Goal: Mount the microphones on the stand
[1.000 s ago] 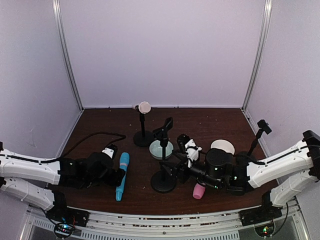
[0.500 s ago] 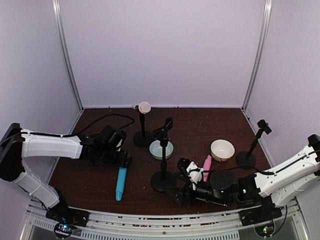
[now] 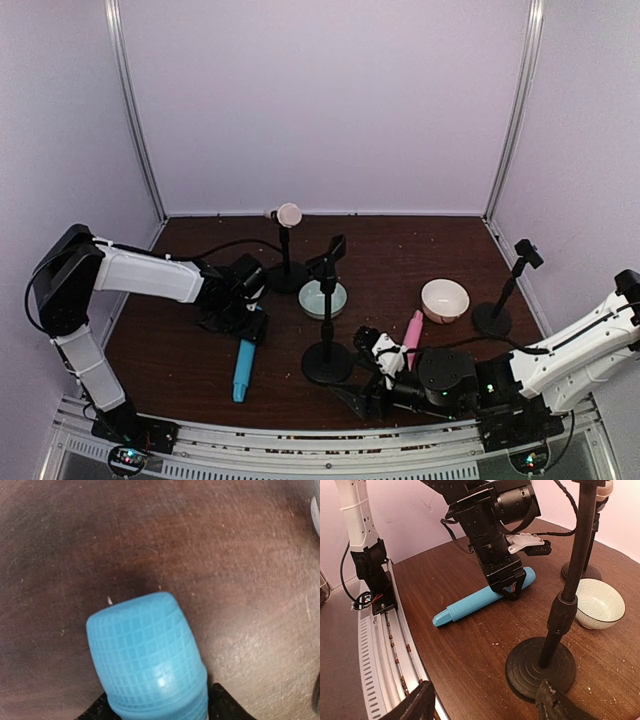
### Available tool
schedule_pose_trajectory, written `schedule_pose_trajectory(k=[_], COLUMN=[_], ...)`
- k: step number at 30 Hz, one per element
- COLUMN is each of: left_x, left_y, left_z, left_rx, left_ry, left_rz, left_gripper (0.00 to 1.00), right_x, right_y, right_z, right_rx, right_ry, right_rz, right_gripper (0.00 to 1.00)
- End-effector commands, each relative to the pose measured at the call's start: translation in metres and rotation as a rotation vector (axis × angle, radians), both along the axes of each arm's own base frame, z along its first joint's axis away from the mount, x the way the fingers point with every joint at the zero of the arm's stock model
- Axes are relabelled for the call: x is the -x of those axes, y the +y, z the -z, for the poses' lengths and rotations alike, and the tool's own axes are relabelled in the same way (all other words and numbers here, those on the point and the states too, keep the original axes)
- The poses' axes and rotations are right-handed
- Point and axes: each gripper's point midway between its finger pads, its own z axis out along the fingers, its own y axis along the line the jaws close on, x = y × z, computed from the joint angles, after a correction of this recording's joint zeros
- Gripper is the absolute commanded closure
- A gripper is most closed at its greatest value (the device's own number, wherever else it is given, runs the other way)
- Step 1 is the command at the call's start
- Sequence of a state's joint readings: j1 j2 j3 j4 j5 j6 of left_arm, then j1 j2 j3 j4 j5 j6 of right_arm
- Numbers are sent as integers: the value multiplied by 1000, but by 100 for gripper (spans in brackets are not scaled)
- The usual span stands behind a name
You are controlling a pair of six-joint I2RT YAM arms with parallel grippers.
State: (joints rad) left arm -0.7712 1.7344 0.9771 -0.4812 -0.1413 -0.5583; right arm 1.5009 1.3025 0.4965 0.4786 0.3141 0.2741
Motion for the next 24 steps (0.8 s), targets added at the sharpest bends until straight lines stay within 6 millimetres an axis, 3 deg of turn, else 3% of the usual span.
schedule_pose_trajectory(k=[1,5,9,15,18,24], left_x=[-5,5,20,53,70,113], left_y=[-2,3,9,-13,-13,-24], left_z=[-9,-16,-42,-147,-200,-278], left_rx=[-3,12,82,442,577,820], left_ry=[-5,1,-43,-293,-430,-581], left_rz=[20,36,61,286,374,606], left_gripper=[44,53,56,60,63,71], right_x=[2,4,5,11,19,34], right_y=[-9,-15,-21,-31,-34,-32], right_z=[-1,-7,-17,-41,-61,-96], right_rx=[12,6,1,-53,-87,-117], right_ry=[-6,-7,-23,-51,-86,-167], right_rz=[12,6,8,-23,-84,-195], right_gripper=[30,30,31,32,32,31])
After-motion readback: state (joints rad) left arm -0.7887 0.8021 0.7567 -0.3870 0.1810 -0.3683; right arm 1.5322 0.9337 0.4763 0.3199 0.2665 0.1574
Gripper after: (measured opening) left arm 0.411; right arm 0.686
